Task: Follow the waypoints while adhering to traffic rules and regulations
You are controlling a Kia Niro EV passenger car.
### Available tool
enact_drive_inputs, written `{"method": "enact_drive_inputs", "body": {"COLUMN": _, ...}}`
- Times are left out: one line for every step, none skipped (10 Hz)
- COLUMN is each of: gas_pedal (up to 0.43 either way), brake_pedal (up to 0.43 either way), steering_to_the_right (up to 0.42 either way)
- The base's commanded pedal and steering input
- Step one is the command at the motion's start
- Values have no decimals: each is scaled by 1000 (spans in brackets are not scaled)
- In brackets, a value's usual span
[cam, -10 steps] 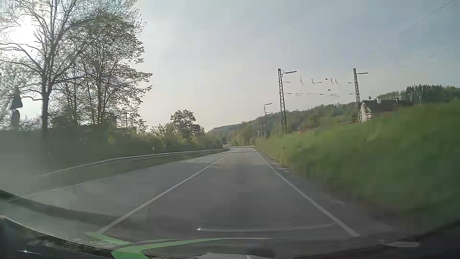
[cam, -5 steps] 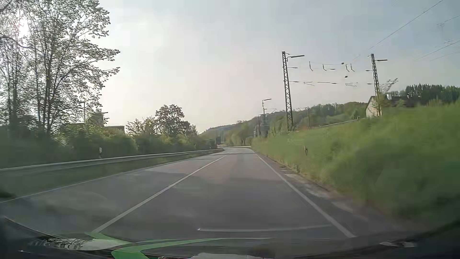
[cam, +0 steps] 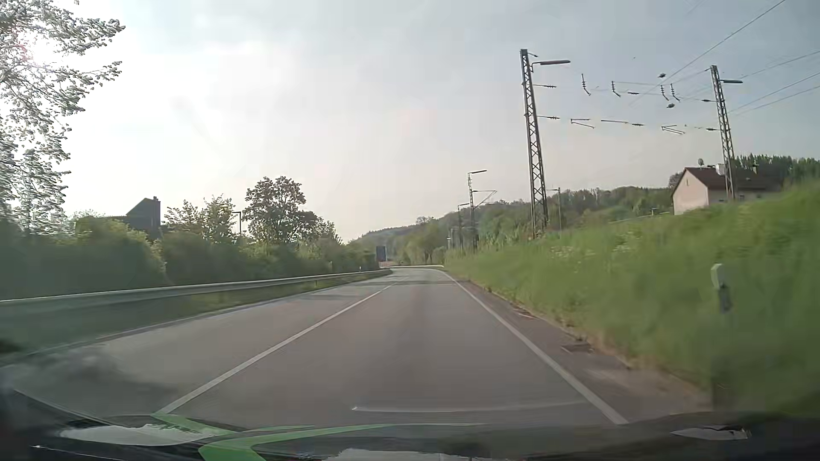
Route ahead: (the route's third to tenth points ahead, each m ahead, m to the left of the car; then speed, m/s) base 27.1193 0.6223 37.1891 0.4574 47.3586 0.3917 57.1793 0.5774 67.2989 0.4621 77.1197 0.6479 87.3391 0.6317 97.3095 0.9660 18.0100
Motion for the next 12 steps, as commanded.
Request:
{"method": "enact_drive_inputs", "body": {"gas_pedal": 110, "brake_pedal": 0, "steering_to_the_right": 2}}
{"method": "enact_drive_inputs", "body": {"gas_pedal": 110, "brake_pedal": 0, "steering_to_the_right": 1}}
{"method": "enact_drive_inputs", "body": {"gas_pedal": 110, "brake_pedal": 0, "steering_to_the_right": 0}}
{"method": "enact_drive_inputs", "body": {"gas_pedal": 98, "brake_pedal": 0, "steering_to_the_right": 0}}
{"method": "enact_drive_inputs", "body": {"gas_pedal": 67, "brake_pedal": 0, "steering_to_the_right": 0}}
{"method": "enact_drive_inputs", "body": {"gas_pedal": 67, "brake_pedal": 0, "steering_to_the_right": 0}}
{"method": "enact_drive_inputs", "body": {"gas_pedal": 67, "brake_pedal": 0, "steering_to_the_right": 0}}
{"method": "enact_drive_inputs", "body": {"gas_pedal": 67, "brake_pedal": 0, "steering_to_the_right": 0}}
{"method": "enact_drive_inputs", "body": {"gas_pedal": 67, "brake_pedal": 0, "steering_to_the_right": 0}}
{"method": "enact_drive_inputs", "body": {"gas_pedal": 67, "brake_pedal": 0, "steering_to_the_right": 0}}
{"method": "enact_drive_inputs", "body": {"gas_pedal": 79, "brake_pedal": 0, "steering_to_the_right": 0}}
{"method": "enact_drive_inputs", "body": {"gas_pedal": 79, "brake_pedal": 0, "steering_to_the_right": 0}}
